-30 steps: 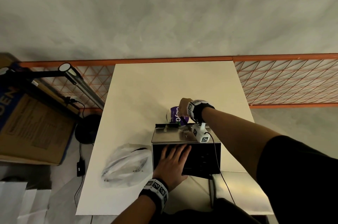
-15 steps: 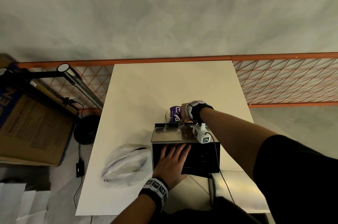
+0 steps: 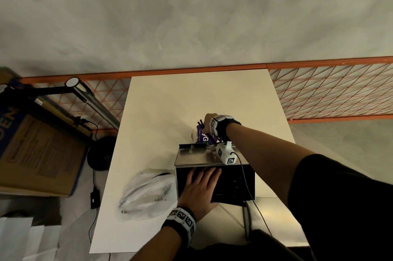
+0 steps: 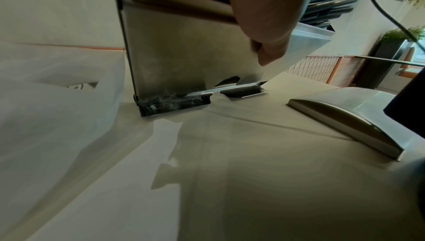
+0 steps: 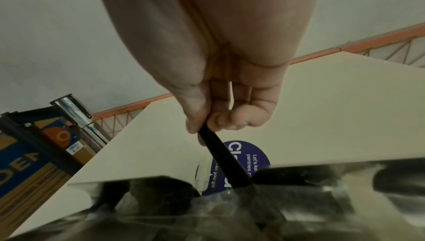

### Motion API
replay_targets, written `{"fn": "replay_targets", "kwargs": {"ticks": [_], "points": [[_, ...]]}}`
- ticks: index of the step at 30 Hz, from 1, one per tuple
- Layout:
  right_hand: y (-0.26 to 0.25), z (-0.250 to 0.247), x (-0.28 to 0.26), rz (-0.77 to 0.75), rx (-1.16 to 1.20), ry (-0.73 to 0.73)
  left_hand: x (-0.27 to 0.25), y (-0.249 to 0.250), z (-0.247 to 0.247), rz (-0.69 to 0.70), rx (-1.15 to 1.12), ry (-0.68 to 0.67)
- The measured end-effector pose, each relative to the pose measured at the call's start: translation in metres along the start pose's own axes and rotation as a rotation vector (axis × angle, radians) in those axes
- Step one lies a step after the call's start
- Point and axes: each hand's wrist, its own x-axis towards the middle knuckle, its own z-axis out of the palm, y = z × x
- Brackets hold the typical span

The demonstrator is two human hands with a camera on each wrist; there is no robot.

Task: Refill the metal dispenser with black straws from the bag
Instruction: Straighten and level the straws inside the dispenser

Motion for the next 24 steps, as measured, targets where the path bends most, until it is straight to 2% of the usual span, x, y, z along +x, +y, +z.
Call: {"fn": "replay_targets", "kwargs": {"ticks": [5, 19, 24], "points": [[-0.004, 0.007, 0.019, 0.025, 0.071, 0.089, 0.0, -0.001, -0.001, 0.006, -0.002, -0.016], [0.002, 0.012, 0.027, 0.071, 0.19, 0.121, -0.003, 0.001, 0.005, 0.008, 0.029, -0.039], [0.001, 0.003, 0.036, 0.064, 0.332, 0.169, -0.003, 0.001, 0.006, 0.013, 0.043, -0.01]]}}
